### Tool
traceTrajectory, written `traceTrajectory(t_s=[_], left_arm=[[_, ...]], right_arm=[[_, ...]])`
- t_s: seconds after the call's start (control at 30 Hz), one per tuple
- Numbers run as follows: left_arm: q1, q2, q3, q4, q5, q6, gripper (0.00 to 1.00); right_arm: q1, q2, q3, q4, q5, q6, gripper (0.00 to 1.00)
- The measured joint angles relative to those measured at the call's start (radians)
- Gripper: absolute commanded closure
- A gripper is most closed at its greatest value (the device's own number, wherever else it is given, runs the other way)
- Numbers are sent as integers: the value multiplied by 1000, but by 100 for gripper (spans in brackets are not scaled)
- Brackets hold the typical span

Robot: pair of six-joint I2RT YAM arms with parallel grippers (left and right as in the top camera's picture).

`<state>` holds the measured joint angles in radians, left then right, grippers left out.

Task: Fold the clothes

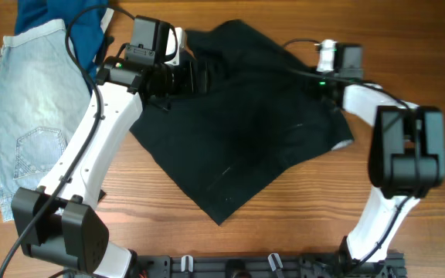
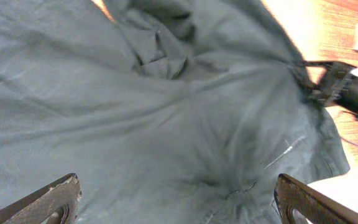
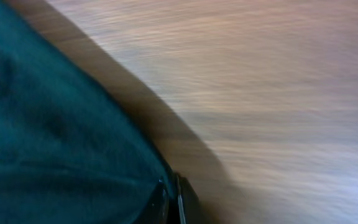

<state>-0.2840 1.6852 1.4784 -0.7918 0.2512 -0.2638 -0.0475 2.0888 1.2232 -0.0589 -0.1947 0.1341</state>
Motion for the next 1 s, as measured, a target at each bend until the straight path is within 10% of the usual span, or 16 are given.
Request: traceTrajectory(t_s=[0.2, 0.3, 0.4, 1.0], left_arm=[[-10, 0, 0, 11, 0, 0, 0], [-19, 5, 0, 14, 0, 0, 0], [-32, 32, 0, 14, 0, 0, 0], [-30, 194, -3, 158, -14, 63, 0]], right_arm=[[-232, -53, 2, -184, 18, 117, 94], [-361, -67, 2, -239, 8, 160, 40], [-436, -81, 3, -248, -33, 183, 21], [-182, -451, 3, -418, -166, 121, 5]])
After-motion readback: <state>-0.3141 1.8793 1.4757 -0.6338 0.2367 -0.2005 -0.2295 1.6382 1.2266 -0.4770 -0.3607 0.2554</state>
